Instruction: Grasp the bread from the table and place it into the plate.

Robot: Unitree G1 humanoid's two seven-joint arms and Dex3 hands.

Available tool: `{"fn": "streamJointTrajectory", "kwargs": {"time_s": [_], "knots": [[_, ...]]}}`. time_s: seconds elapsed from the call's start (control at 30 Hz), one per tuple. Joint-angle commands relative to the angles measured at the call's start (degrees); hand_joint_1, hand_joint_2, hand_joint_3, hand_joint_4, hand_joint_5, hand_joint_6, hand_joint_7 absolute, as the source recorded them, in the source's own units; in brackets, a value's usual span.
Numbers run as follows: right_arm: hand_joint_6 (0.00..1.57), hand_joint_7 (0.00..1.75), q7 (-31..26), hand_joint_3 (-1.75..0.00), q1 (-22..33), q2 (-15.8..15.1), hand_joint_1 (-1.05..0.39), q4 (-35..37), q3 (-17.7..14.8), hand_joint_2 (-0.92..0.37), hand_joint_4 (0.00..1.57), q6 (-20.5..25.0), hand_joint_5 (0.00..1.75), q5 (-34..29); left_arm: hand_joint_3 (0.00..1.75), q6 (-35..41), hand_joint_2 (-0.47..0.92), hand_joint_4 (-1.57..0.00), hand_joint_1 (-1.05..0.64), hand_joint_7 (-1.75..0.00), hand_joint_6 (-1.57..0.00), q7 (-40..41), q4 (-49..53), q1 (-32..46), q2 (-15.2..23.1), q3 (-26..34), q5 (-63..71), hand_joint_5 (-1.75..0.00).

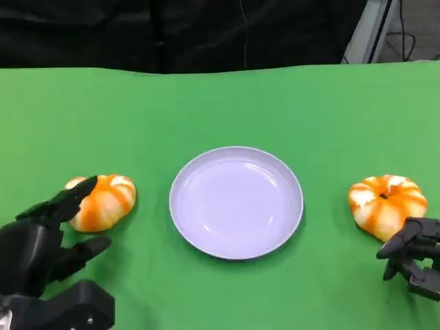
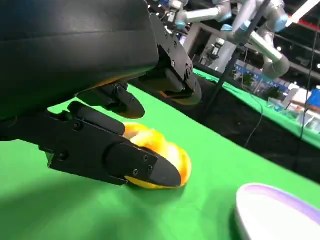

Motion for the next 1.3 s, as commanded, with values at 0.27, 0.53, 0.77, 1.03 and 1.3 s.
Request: {"fn": "streamJointTrajectory", "kwargs": {"time_s": [0.27,0.53,0.77,1.03,1.3], "knots": [[0.93,1.0,0.1,-0.73,0.3,-1.0,0.09,-0.3,-0.3,-0.79,0.88,0.3,1.4,0.7,0.0,5.6,0.84,-0.3,-0.73,0.0,-0.3,3.2,7.4,-6.5,3.8,-7.8,2.2,0.0],[0.93,0.99,-0.1,-0.72,0.1,-1.0,0.09,-0.2,-0.3,-0.79,0.89,-0.1,1.4,0.6,0.0,5.3,0.85,-0.27,-0.77,0.0,-0.27,1.2,12.3,-11.1,3.5,-11.0,0.3,0.0],[0.93,0.99,0.3,-0.71,0.0,-0.8,0.09,-0.1,-0.4,-0.79,0.88,0.1,1.4,0.8,0.0,4.1,0.85,-0.27,-0.8,0.0,-0.28,-0.2,15.2,-13.6,3.2,-12.7,-0.6,0.0],[0.94,0.97,-0.2,-0.71,0.1,-0.8,0.1,-0.3,-0.3,-0.8,0.89,-0.3,1.39,0.6,0.01,3.9,0.87,-0.3,-0.8,0.0,-0.3,-1.3,18.7,-16.3,2.3,-14.7,-1.6,-0.01],[0.95,0.97,0.0,-0.7,0.2,-0.7,0.1,-0.4,-0.4,-0.79,0.89,0.0,1.39,0.8,0.0,5.2,0.88,-0.31,-0.78,0.0,-0.3,-4.0,22.1,-18.3,0.9,-15.6,-2.7,-0.01]]}}
